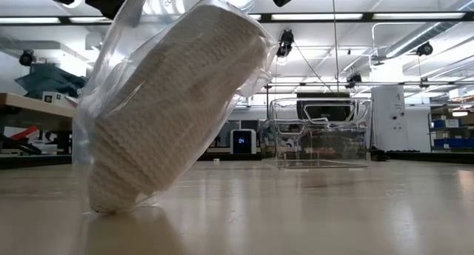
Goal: Roll bandage
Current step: Close the transparent zip bag
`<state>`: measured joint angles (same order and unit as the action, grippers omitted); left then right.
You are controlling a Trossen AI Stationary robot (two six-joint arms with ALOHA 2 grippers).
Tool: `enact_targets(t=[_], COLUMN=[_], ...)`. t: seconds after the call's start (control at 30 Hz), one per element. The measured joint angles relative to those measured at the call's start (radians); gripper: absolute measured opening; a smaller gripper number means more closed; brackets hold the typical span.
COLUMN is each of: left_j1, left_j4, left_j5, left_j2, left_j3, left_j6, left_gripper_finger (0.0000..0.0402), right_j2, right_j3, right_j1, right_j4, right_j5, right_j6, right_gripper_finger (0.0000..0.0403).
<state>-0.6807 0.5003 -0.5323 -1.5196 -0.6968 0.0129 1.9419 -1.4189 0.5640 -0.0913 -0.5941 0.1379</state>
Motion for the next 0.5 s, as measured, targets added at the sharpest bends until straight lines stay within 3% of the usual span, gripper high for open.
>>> enact_targets(t=[0.07, 0.5], left_j1=[0.000, 0.003], left_j4=[0.000, -0.154], left_j5=[0.000, 0.001], left_j2=[0.000, 0.000], left_j3=[0.000, 0.001], left_j6=[0.002, -0.114], left_gripper_finger=[0.0009, 0.0063], right_j2=[0.000, 0.000], right_j3=[0.000, 0.000], right_j1=[0.000, 0.000], right_j4=[0.000, 0.000], right_j5=[0.000, 0.000], right_j6=[0.000, 0.000], right_gripper_finger=[0.0000, 0.0000])
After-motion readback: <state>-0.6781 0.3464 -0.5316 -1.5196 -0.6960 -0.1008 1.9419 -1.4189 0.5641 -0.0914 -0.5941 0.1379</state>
